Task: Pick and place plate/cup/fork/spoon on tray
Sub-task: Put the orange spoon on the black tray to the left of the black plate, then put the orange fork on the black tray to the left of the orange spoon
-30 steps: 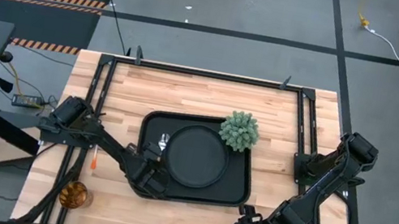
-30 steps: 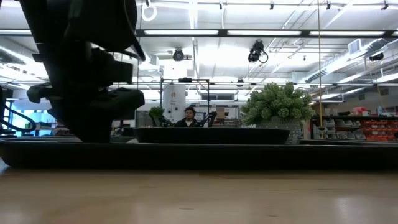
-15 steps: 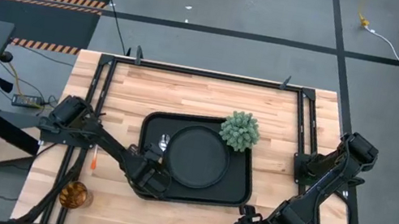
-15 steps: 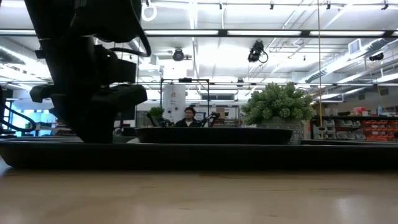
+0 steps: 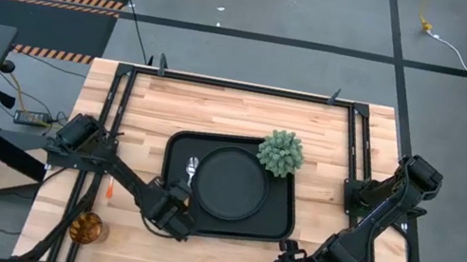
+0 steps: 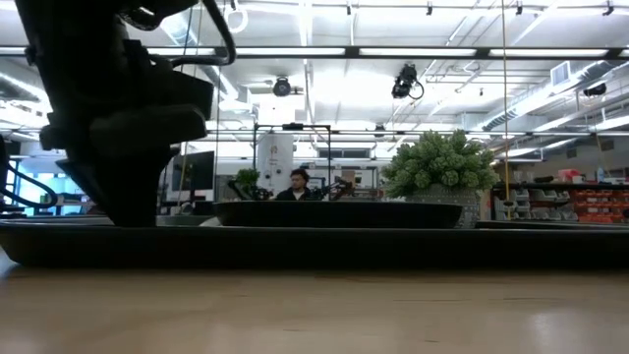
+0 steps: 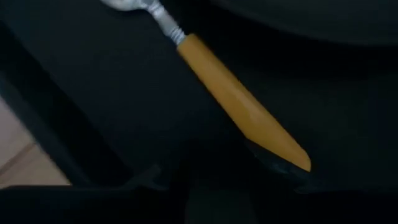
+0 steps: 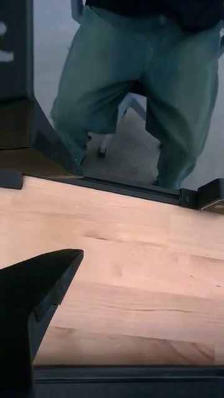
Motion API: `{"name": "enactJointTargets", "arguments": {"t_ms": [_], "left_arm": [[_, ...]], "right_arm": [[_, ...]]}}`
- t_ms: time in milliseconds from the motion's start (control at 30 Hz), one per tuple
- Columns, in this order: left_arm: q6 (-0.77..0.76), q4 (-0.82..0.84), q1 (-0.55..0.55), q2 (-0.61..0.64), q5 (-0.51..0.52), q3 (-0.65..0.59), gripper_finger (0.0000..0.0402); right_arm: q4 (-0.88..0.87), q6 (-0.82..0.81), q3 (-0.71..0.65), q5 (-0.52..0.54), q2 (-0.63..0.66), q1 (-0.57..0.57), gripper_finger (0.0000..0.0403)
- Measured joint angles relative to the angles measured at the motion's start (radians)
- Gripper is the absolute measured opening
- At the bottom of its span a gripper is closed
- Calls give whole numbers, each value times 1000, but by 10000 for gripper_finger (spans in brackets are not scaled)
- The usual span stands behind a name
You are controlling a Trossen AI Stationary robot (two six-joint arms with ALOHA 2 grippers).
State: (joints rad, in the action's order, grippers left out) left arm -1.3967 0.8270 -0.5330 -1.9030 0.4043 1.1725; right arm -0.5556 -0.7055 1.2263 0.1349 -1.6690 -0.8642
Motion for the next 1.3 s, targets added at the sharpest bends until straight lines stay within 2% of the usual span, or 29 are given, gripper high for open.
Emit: {"name": "enactJointTargets", "arguments": {"t_ms": [200,433,533,633,733,833,933,1100,1300], "left_arm": [[65,-59,6,0,81,0,142],[71,-41,21,0,166,0,142],[62,47,22,0,192,0,142],[-35,182,11,0,252,0,148],[-136,297,6,0,282,0,166],[-157,329,25,0,277,0,194],[-73,311,73,0,224,0,226],[186,299,187,14,85,-1,270],[297,305,284,158,110,-1,284]], "right_arm": [[0,-8,0,-20,0,0,203],[0,3,0,-32,0,0,203],[0,-23,0,-32,0,0,203],[0,-60,0,-45,0,-4,203],[-3,-89,0,-56,0,-16,203],[-7,-113,0,-56,0,-31,203],[-8,-113,0,-56,0,-43,203],[-9,-106,0,-56,0,-45,203],[-11,-105,0,-49,0,-44,203]]}}
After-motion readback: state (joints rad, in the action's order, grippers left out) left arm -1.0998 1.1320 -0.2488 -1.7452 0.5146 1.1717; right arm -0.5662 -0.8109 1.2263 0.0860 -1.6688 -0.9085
